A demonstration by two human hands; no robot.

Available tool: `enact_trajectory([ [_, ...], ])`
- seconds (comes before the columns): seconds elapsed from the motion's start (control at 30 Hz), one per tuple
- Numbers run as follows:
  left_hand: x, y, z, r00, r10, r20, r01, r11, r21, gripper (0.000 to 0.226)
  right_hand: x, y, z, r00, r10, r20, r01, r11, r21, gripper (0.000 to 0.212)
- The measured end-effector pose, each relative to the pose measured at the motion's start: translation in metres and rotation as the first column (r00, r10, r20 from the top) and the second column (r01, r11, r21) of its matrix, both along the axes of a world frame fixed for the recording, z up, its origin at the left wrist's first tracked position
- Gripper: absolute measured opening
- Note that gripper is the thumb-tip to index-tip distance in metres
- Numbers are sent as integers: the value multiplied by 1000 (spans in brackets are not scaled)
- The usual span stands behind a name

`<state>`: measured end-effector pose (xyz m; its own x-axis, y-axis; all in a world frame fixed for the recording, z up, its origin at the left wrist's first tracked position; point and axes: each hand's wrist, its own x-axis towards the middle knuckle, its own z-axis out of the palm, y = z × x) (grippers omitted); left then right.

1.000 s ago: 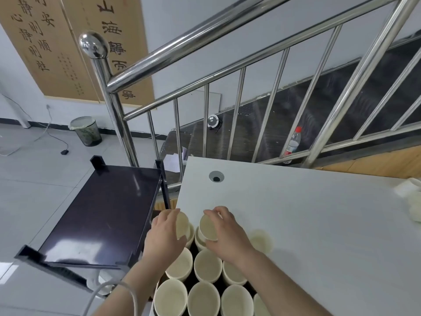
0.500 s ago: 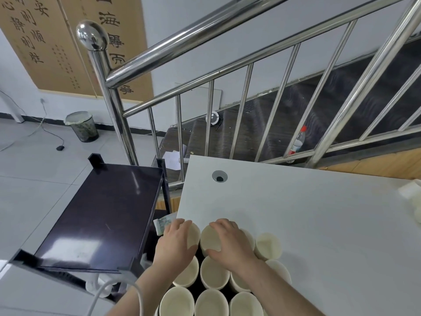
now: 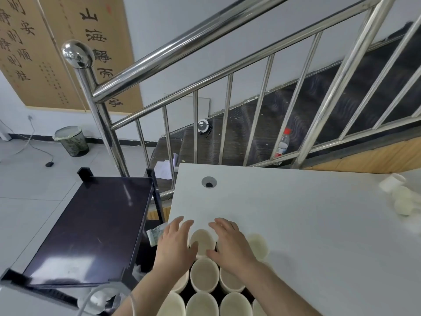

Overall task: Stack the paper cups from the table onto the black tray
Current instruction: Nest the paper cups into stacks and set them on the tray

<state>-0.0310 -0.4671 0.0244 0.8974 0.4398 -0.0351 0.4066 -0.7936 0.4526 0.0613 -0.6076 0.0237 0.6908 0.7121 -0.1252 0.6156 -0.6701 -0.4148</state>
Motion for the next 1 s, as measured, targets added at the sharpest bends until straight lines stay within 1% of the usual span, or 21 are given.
enact_trajectory([
  [0.13,13,-25,22,994,-59,96,58,998,12,54,10,-37,20,997,-67,42,65,996,61,66],
  [0.2,22,-50,33,986,-92,136,91,996,14,54,15,-68,31,992,-101,70,96,993,76,66],
  [0.4,48,-124,50,962,-202,182,205,979,2,52,27,-156,50,971,-199,130,183,975,123,62],
  [0.53,73,-198,59,939,-284,194,291,957,-7,51,36,-235,54,947,-280,158,261,956,131,60],
  [0.73,104,-306,63,913,-374,165,382,924,-21,52,47,-346,56,913,-378,153,363,924,117,60],
  [0.87,122,-368,63,897,-413,157,424,905,-42,51,56,-411,54,892,-432,136,421,902,98,59],
  [1.0,141,-406,61,881,-458,119,466,884,-47,52,71,-453,49,865,-489,111,480,872,99,59],
])
